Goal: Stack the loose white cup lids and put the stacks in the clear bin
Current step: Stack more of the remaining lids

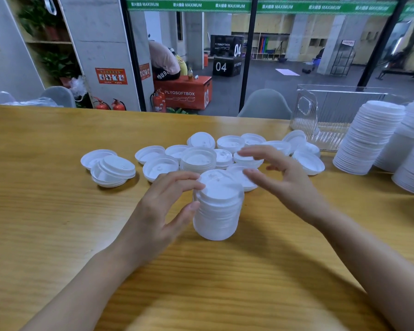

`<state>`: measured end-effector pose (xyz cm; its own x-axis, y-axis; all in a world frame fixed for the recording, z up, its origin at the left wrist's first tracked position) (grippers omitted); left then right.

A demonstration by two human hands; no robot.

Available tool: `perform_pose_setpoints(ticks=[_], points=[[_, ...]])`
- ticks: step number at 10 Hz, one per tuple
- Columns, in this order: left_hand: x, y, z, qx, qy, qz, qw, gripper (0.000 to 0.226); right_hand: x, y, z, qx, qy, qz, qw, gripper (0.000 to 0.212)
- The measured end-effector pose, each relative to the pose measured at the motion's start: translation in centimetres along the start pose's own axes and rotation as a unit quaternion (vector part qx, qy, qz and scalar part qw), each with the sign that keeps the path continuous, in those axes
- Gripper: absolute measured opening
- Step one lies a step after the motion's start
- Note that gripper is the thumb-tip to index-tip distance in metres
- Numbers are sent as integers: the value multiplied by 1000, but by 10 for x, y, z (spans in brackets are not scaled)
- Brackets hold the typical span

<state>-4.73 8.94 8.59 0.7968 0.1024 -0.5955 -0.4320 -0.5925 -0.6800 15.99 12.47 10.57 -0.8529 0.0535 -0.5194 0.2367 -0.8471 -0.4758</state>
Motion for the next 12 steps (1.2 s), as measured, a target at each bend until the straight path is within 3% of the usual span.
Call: perform_pose_setpoints(ticks=[1, 2, 3, 4, 5, 6, 7, 8, 9, 10, 12], points=[[1, 0, 0, -2, 0, 1, 1000, 25, -16, -1, -34, 25, 93, -50, 994, 27], [1, 0, 0, 0, -1, 0, 1000, 25, -6, 1, -66, 46, 235, -13, 971, 27], [1, 0, 0, 0, -2, 0, 1000, 26, 5, 0, -81, 57, 308, 33, 949, 29], [1, 0, 1, -3, -3, 3, 1000, 25, 9, -3, -81, 51, 339, 32, 939, 17], [1, -1, 1, -3, -3, 2, 1000, 25, 3, -4, -73, 46, 267, 7, 963, 5], [1, 0, 1, -3, -1, 1, 1000, 25, -12, -4, -67, 93, -14, -36, 995, 13], [1, -1, 0, -2, -1, 0, 1000, 25, -23, 1, -80, 182, -174, -78, 964, 14], [1, -1, 0, 1, -1, 2, 1000, 25, -32, 8, -103, 236, -65, -83, 966, 13], [1, -1, 1, 0, -1, 0, 1000, 25, -38, 9, -108, 221, 59, -71, 971, 11], [1, -1, 1, 3, -1, 0, 1000, 25, -35, 6, -105, 191, 82, -38, 977, 15], [1, -1, 0, 4, 0, 1, 1000, 25, -9, 11, -103, 167, 149, 121, 967, 43]])
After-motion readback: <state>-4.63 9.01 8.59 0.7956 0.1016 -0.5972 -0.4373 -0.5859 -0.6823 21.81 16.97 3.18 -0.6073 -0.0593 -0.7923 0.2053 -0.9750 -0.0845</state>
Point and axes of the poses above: each hand's wrist, its own y-axis away from the middle knuckle, its own x-axis out of the palm, z = x × y, the point moved 9 cm from there along -y, towards the middle knuckle, and after that the axes turned 3 degrees about z, right-handed, at the moved point
